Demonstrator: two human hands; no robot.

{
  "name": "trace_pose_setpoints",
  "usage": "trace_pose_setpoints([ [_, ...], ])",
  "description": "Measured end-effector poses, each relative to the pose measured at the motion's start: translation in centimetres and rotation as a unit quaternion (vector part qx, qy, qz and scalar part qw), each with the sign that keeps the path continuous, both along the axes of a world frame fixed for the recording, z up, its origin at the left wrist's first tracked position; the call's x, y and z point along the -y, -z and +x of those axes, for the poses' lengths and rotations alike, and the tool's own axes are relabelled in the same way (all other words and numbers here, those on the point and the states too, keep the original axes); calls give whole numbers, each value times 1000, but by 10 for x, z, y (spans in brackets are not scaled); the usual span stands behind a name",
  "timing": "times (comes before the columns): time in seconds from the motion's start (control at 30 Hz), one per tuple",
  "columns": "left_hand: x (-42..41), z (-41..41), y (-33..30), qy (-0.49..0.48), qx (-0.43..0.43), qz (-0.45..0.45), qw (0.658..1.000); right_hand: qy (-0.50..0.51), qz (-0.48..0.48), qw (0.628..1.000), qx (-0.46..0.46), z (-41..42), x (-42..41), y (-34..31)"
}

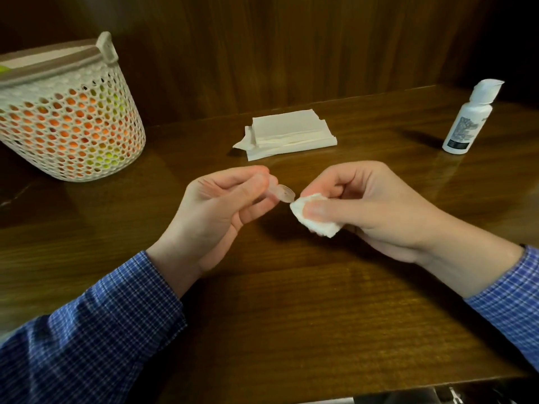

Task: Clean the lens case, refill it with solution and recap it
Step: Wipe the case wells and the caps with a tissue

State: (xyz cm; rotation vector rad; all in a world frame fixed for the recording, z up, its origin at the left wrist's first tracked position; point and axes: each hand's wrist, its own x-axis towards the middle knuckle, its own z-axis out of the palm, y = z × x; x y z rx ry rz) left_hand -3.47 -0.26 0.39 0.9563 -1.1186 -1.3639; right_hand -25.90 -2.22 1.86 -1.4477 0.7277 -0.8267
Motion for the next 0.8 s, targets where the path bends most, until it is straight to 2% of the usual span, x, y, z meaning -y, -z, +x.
trace_pose_setpoints([
  [0.13,-5,-6,-2,0,-30,-39,999,135,150,979,1,3,9,1],
  [0.23,-10,-10,1,4,67,-125,990,82,204,975,15,6,8,1],
  [0.33,-14,-11,3,-36,191,-228,954,9,222,972,71,7,4,1],
  [0.4,-15,-12,3,-58,221,-263,937,-24,249,963,104,6,4,2],
  [0.53,-16,-12,4,-89,275,-284,914,-37,286,948,137,10,3,7],
  [0.73,-19,-9,0,-85,233,-245,937,-53,295,943,148,4,8,4],
  [0.8,-18,-5,-1,-93,227,-234,941,-20,303,939,160,-4,13,-1],
])
